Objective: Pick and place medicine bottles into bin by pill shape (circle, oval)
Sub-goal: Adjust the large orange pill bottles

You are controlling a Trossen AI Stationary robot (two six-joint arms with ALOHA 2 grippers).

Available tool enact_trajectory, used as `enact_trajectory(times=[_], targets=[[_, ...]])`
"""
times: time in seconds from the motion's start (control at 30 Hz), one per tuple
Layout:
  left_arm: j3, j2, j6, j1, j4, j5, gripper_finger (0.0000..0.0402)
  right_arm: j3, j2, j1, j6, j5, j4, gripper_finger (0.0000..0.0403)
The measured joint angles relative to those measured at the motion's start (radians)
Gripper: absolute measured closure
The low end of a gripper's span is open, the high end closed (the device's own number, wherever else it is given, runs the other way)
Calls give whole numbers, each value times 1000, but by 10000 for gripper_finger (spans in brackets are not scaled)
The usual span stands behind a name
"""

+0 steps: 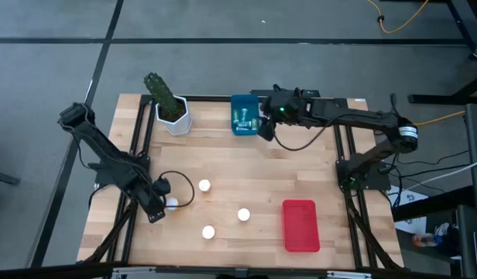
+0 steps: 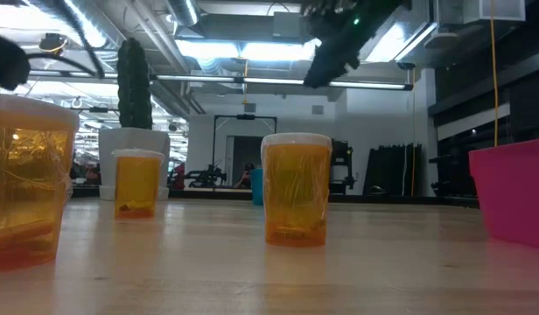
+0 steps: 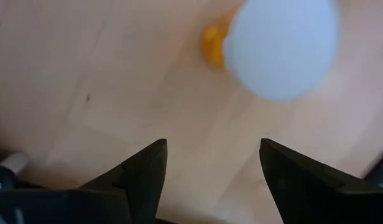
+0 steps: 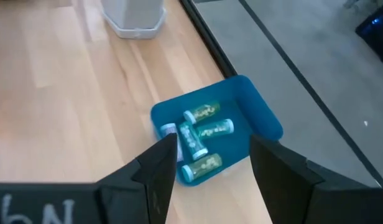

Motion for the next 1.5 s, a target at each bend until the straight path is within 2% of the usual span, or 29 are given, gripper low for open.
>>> enact_trajectory(times=[0.27, 0.5, 0.67, 0.83, 1.07, 1.5], targets=[[-1, 148, 34, -28, 80, -25, 154, 0, -154, 79, 57, 0, -135, 202], [-1, 247, 138, -31, 101, -222, 154, 0, -266, 177, 88, 0, -181, 202], [-1, 279, 184, -31, 122, -257, 154, 0, -316, 233, 123, 0, -202, 202], [-1, 285, 230, -32, 140, -293, 154, -1, -333, 274, 172, -1, -211, 202], [-1, 284, 359, -29, 220, -461, 154, -2, -326, 316, 229, -1, -218, 202], [-1, 287, 562, 59, 409, -526, 154, -2, -323, 392, 270, -1, -217, 202]])
